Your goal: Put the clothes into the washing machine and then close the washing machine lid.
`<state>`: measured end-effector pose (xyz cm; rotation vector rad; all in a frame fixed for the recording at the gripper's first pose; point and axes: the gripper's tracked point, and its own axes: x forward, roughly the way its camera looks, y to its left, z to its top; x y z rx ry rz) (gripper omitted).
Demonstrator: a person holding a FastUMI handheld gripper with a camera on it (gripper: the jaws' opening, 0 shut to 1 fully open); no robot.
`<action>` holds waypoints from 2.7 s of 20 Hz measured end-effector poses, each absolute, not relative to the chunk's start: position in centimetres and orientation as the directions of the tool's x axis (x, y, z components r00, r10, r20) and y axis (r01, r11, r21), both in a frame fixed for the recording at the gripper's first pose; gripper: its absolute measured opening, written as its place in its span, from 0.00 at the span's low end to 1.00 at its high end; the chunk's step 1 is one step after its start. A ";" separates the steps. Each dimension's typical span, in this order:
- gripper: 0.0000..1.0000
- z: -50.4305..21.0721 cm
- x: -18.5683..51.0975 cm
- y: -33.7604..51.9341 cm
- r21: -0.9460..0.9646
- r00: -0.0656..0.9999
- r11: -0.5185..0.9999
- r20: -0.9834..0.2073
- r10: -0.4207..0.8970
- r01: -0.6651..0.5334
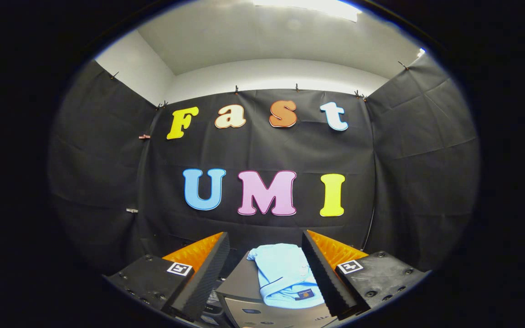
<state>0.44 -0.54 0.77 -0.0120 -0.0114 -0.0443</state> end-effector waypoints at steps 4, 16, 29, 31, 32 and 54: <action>0.99 0.5 0.6 -1.0 -0.014 0.998 0.998 0.003 -0.056 0.056; 0.99 -0.6 5.0 -3.2 0.006 0.992 0.996 -0.087 -0.093 0.094; 1.00 -6.1 15.2 -7.4 0.017 0.943 0.988 -0.300 -0.140 0.152; 1.00 -7.4 16.8 -8.5 0.017 0.928 0.986 -0.342 -0.147 0.163; 1.00 -8.2 17.4 -9.0 0.016 0.918 0.985 -0.366 -0.153 0.170; 0.98 -23.3 23.7 -12.2 0.030 0.654 0.974 -0.746 -0.126 0.222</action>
